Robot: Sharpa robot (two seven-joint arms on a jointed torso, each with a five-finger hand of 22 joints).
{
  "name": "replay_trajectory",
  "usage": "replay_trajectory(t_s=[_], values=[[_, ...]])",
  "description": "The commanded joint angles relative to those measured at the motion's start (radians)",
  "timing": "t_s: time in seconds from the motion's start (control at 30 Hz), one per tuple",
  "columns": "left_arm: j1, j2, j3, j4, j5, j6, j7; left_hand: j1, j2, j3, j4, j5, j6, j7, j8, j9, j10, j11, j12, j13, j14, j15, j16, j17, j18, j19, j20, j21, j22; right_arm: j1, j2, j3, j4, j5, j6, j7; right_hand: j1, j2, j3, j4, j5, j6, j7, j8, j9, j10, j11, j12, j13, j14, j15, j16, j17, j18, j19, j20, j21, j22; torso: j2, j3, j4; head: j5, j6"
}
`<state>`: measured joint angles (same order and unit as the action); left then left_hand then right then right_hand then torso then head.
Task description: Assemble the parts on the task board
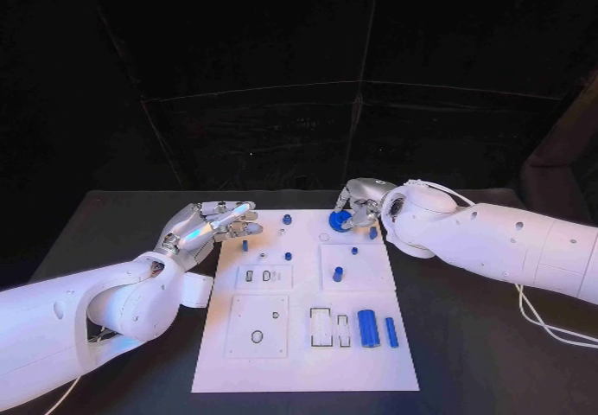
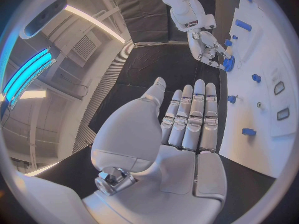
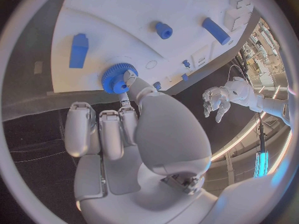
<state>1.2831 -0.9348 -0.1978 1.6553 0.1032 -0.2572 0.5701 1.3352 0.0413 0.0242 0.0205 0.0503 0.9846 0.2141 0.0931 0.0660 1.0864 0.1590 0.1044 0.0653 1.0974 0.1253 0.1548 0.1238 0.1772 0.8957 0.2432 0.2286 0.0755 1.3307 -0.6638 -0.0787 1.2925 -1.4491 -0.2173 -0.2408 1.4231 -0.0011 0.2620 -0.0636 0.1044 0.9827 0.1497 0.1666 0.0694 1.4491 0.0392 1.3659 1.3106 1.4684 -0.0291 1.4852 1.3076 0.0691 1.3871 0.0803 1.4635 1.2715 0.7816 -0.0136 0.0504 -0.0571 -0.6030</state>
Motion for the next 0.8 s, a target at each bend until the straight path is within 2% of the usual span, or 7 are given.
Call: replay_trajectory(t_s=[0.03, 0.13, 0.17, 0.4, 0.57, 0.67, 0.8], values=[[0.001, 0.0, 0.001, 0.001, -0.002, 0.013, 0.001, -0.001, 0.006, 0.002, -0.006, -0.001, 0.005, 0.001, -0.004, 0.0, 0.008, 0.002, -0.006, 0.0, 0.006, -0.001, -0.003, -0.001, 0.008, 0.006, -0.001, -0.004, -0.002, 0.002, 0.0, 0.001, 0.022, -0.018, -0.074, 0.027, -0.043, 0.004, 0.021, 0.01, -0.007, 0.091, -0.034, 0.023, 0.008, 0.004, -0.008, 0.001, 0.046, 0.065, -0.01, 0.003, 0.068, -0.006, 0.003, -0.005, 0.005, 0.002, 0.0, -0.0001, 0.0008, -0.004, 0.002], [0.001, 0.0, 0.001, 0.002, -0.002, 0.012, 0.0, -0.001, 0.006, 0.002, -0.006, -0.001, 0.005, 0.001, -0.004, 0.0, 0.008, 0.002, -0.006, 0.0, 0.006, -0.001, -0.003, -0.001, 0.008, 0.006, -0.001, -0.004, -0.002, 0.002, 0.0, 0.001, 0.048, -0.011, -0.089, 0.03, -0.07, -0.002, 0.027, 0.019, -0.01, 0.089, -0.034, 0.014, 0.004, 0.002, -0.009, -0.004, 0.043, 0.064, -0.01, 0.001, 0.064, -0.006, 0.002, -0.006, 0.005, 0.002, 0.0, -0.0016, 0.0022, -0.008, 0.006], [0.001, 0.0, 0.001, 0.002, -0.002, 0.011, 0.0, -0.001, 0.006, 0.002, -0.006, -0.001, 0.005, 0.001, -0.004, 0.0, 0.008, 0.002, -0.006, 0.0, 0.006, -0.001, -0.003, -0.001, 0.008, 0.006, -0.001, -0.004, -0.002, 0.002, 0.001, 0.001, 0.056, -0.01, -0.094, 0.03, -0.076, -0.005, 0.029, 0.021, -0.009, 0.088, -0.034, 0.011, 0.003, 0.002, -0.008, -0.005, 0.042, 0.064, -0.01, 0.001, 0.064, -0.006, 0.002, -0.006, 0.005, 0.002, 0.0, -0.0013, 0.0024, -0.001, 0.006], [0.001, -0.001, 0.001, 0.005, -0.002, 0.009, -0.001, -0.001, 0.006, 0.002, -0.006, -0.001, 0.005, 0.001, -0.004, 0.0, 0.008, 0.002, -0.006, 0.0, 0.006, -0.001, -0.003, -0.001, 0.008, 0.006, -0.001, -0.004, -0.002, 0.002, 0.035, 0.001, 0.088, -0.043, -0.131, 0.015, -0.097, -0.015, 0.035, 0.026, -0.004, 0.084, -0.032, -0.001, 0.0, 0.001, -0.007, -0.008, 0.041, 0.064, -0.008, 0.0, 0.062, -0.006, 0.002, -0.006, 0.006, 0.002, -0.001, -0.0026, 0.0043, 0.003, 0.003], [0.002, -0.002, 0.001, 0.006, -0.002, 0.009, 0.0, -0.001, 0.006, 0.002, -0.006, -0.001, 0.005, 0.001, -0.004, 0.0, 0.008, 0.002, -0.006, 0.0, 0.006, -0.001, -0.003, -0.001, 0.008, 0.006, -0.001, -0.004, -0.002, 0.002, 0.083, 0.001, 0.08, -0.069, -0.141, 0.002, -0.104, -0.019, 0.037, 0.028, -0.003, 0.084, -0.031, -0.004, -0.001, 0.001, -0.006, -0.009, 0.041, 0.064, -0.008, 0.0, 0.063, -0.007, 0.003, -0.005, 0.007, 0.005, 0.0, -0.0035, 0.0066, 0.008, -0.001], [0.002, -0.002, 0.001, 0.007, -0.002, 0.008, 0.0, -0.001, 0.006, 0.002, -0.006, -0.001, 0.005, 0.001, -0.004, 0.0, 0.008, 0.002, -0.006, 0.0, 0.006, -0.001, -0.003, -0.001, 0.008, 0.006, -0.001, -0.004, -0.002, 0.001, 0.114, 0.001, 0.064, -0.074, -0.136, -0.001, -0.108, -0.021, 0.038, 0.029, -0.001, 0.084, -0.031, -0.007, -0.001, 0.0, -0.006, -0.01, 0.04, 0.064, -0.008, -0.001, 0.061, -0.007, 0.004, -0.005, 0.007, 0.005, 0.0, -0.0024, 0.0033, 0.011, -0.001], [0.002, -0.002, 0.001, 0.008, -0.002, 0.008, 0.001, -0.001, 0.006, 0.002, -0.006, -0.001, 0.005, 0.001, -0.004, 0.0, 0.008, 0.002, -0.006, 0.0, 0.006, -0.001, -0.003, -0.001, 0.008, 0.006, -0.001, -0.004, -0.002, -0.007, 0.148, 0.001, 0.041, -0.077, -0.123, -0.004, -0.112, -0.022, 0.04, 0.03, 0.002, 0.084, -0.031, -0.009, -0.001, 0.001, -0.006, -0.011, 0.041, 0.064, -0.007, -0.001, 0.061, -0.007, 0.004, -0.005, 0.007, 0.006, 0.0, -0.0023, 0.0034, 0.013, -0.003]])
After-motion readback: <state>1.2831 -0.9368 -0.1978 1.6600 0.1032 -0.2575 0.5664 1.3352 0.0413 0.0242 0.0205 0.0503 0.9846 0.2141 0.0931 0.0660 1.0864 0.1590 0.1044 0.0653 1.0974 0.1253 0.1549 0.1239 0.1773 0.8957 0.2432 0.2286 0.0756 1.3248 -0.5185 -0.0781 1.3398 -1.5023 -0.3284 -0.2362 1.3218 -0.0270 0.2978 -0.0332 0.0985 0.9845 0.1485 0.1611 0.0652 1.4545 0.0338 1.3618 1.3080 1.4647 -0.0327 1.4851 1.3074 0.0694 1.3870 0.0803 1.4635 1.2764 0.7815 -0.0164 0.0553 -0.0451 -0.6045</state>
